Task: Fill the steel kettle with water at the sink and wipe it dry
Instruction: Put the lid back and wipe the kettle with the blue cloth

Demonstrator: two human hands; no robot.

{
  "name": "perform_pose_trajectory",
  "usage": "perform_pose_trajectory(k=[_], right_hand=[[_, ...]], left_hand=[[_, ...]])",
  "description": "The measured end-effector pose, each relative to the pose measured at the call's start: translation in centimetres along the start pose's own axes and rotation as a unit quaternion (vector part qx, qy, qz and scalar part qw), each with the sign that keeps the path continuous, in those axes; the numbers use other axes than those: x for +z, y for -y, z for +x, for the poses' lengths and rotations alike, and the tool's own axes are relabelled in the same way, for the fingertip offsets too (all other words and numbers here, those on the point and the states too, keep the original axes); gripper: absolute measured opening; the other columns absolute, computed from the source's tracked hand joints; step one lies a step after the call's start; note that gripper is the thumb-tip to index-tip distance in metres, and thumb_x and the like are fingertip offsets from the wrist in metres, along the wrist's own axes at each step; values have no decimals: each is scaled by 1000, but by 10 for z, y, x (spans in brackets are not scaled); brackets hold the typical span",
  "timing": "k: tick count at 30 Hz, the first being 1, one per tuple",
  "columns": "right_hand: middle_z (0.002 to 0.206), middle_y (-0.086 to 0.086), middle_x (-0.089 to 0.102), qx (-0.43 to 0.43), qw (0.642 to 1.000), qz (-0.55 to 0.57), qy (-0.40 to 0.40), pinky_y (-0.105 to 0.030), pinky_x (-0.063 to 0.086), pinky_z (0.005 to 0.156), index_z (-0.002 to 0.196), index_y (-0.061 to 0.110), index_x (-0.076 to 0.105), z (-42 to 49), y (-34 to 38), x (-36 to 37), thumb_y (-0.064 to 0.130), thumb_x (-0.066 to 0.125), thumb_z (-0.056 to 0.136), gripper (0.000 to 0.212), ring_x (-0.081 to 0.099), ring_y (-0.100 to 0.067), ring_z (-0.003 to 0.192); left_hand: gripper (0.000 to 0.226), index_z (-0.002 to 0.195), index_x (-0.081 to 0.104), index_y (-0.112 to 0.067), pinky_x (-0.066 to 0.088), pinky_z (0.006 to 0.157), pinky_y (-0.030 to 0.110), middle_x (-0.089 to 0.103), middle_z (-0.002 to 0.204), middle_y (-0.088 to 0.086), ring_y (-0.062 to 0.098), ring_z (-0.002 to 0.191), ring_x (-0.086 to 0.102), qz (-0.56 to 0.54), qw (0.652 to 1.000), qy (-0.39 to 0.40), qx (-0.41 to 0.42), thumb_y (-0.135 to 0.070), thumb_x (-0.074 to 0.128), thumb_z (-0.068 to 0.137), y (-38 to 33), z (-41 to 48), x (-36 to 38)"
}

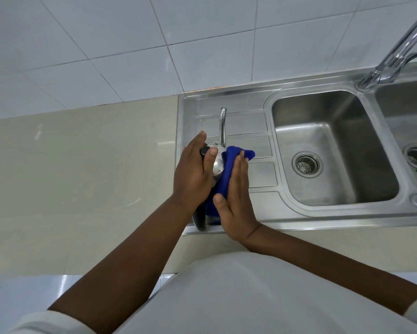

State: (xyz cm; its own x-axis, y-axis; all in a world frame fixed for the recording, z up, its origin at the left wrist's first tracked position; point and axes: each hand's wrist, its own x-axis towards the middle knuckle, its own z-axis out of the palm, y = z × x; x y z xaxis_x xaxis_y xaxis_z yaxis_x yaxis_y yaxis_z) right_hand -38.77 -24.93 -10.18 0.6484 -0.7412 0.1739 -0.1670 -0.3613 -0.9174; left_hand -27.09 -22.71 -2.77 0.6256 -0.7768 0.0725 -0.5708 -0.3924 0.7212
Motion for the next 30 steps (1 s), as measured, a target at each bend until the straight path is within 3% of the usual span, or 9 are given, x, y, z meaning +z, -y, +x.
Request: perform_pose_trajectory(k=[3, 6, 10, 14, 17, 20, 23, 26, 30], right_hand=[[166, -17, -12, -46, 999, -27, 2, -64, 6, 121, 156, 2, -5, 3, 6, -1, 64, 19, 99, 88, -11, -35, 154], [167, -14, -6, -33, 999, -11, -19, -61, 8, 122, 156, 3, 1, 13, 5, -1, 64, 16, 100, 85, -6, -32, 155], [168, -3, 1, 28, 998, 47, -40, -53, 11, 125, 156, 18, 1, 15, -7, 0, 68, 17, 98, 78, 2, -20, 156], [167, 3, 8, 143, 981, 125, -38, -52, 24, 122, 159, 30, 2, 5, -23, 2, 79, 24, 89, 88, 15, -17, 154], [165, 6, 14, 175, 973, 149, -35, -51, 32, 119, 158, 34, 2, 3, -18, 4, 82, 26, 86, 90, 24, -15, 150], [168, 6, -2, 156, 979, 128, -28, -56, 20, 122, 157, 35, -8, -5, -3, 7, 81, 23, 88, 88, 4, -20, 155], [168, 0, -14, 66, 996, 60, -14, -56, 4, 125, 157, 20, -10, -7, 10, 5, 72, 18, 95, 86, -14, -19, 155], [168, 0, -4, 20, 999, 39, -25, -55, 5, 125, 158, 8, 4, 8, 17, -2, 66, 13, 98, 84, -6, -21, 156], [167, -2, 12, 37, 996, 76, -31, -49, 15, 125, 157, 14, 13, 23, -2, -7, 70, 17, 96, 83, 11, -19, 155]], left_hand=[[75, 148, 36, -12, 32, 117, 40, 39, 154, 2, 17, 142, 35, 7, 1000, -2, 2, -60, 19, 93, -1, 1, 1], [76, 148, 35, -12, 30, 117, 34, 38, 155, 2, 17, 143, 34, 17, 1000, 2, -1, -60, 19, 93, -1, 1, 0], [65, 148, 35, -12, 28, 117, 32, 38, 155, 2, 16, 143, 33, 20, 1000, 4, -2, -53, 27, 99, -1, 1, 0], [62, 149, 34, -12, 29, 118, 36, 37, 155, 2, 17, 144, 33, 20, 1000, 6, -6, -48, 31, 99, -1, 1, 0], [63, 149, 35, -13, 32, 115, 34, 38, 155, 0, 16, 143, 34, 37, 999, 5, 0, -50, 35, 99, 2, 2, 2], [63, 149, 34, -13, 32, 115, 33, 37, 156, -1, 15, 143, 33, 43, 999, 8, 3, -51, 38, 99, 3, 4, 2], [65, 149, 35, -14, 33, 112, 31, 36, 156, -1, 15, 143, 34, 52, 999, 7, 12, -54, 38, 98, 2, 4, 1], [60, 149, 35, -14, 34, 112, 32, 36, 156, -1, 15, 143, 35, 50, 999, 9, 12, -47, 43, 99, 1, 4, 0], [62, 147, 38, -11, 35, 115, 43, 38, 155, 3, 18, 143, 36, 41, 999, 13, 19, -48, 41, 97, -1, 3, -2]])
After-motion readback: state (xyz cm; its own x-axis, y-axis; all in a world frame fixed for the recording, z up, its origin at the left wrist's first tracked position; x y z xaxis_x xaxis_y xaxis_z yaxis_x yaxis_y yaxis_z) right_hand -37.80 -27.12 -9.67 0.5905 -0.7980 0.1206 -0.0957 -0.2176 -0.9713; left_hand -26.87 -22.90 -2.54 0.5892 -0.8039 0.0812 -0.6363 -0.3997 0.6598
